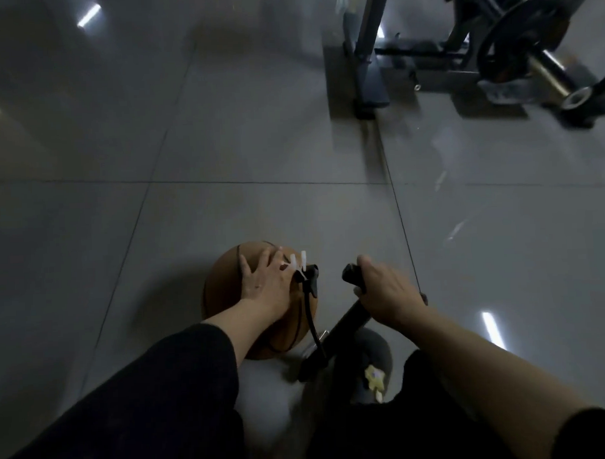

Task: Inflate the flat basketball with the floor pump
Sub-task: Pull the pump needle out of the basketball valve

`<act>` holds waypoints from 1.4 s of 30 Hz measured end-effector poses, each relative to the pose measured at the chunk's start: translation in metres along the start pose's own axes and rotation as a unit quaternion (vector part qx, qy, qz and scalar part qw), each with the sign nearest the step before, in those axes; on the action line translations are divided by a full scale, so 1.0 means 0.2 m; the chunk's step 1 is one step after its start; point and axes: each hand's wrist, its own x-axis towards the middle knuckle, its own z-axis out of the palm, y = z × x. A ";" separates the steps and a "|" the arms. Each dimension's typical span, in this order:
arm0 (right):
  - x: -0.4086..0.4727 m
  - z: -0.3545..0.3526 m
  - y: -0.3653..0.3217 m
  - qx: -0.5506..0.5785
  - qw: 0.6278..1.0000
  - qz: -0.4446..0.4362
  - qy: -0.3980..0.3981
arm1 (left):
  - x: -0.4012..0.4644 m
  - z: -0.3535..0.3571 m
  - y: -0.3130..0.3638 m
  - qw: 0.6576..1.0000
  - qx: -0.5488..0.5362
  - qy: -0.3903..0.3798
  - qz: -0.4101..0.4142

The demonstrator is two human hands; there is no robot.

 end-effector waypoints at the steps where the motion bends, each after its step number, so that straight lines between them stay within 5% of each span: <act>1: 0.08 0.01 0.04 0.005 1.000 0.011 0.017 | 0.02 0.00 0.01 1.000 -0.003 0.014 0.002; 6: 0.50 0.10 0.24 0.027 0.988 0.124 0.085 | 0.21 0.04 0.07 0.992 0.028 0.116 -0.036; 10: 0.82 0.30 0.43 0.069 0.986 0.138 0.059 | 0.48 0.01 0.14 0.992 0.023 0.111 -0.054; 18: 1.12 0.82 0.65 0.140 0.974 0.171 -0.037 | 0.67 0.01 0.21 0.990 0.088 0.097 0.051; 21: 1.10 0.82 0.58 0.141 0.976 0.163 0.033 | 0.63 0.01 0.15 0.986 0.085 0.119 0.075; 23: 1.03 0.69 0.46 0.347 0.925 0.122 0.089 | 0.60 0.02 0.11 0.987 0.072 0.123 0.075; 25: 0.92 0.49 0.36 0.626 0.779 -0.016 -0.037 | 0.57 0.02 0.07 0.986 0.068 0.130 0.076; 27: 0.85 0.35 0.31 0.670 0.712 -0.113 -0.177 | 0.53 0.01 0.04 0.985 0.068 0.140 0.075; 29: 0.84 0.29 0.27 0.604 0.769 -0.123 -0.168 | 0.49 0.02 0.03 0.984 0.072 0.143 0.074; 33: 0.86 0.28 0.09 0.448 0.892 -0.060 -0.027 | 0.46 0.01 0.04 0.985 0.085 0.132 0.075; 42: 0.83 0.26 0.09 0.318 0.939 -0.056 -0.120 | 0.41 0.02 0.08 0.985 0.103 0.112 0.083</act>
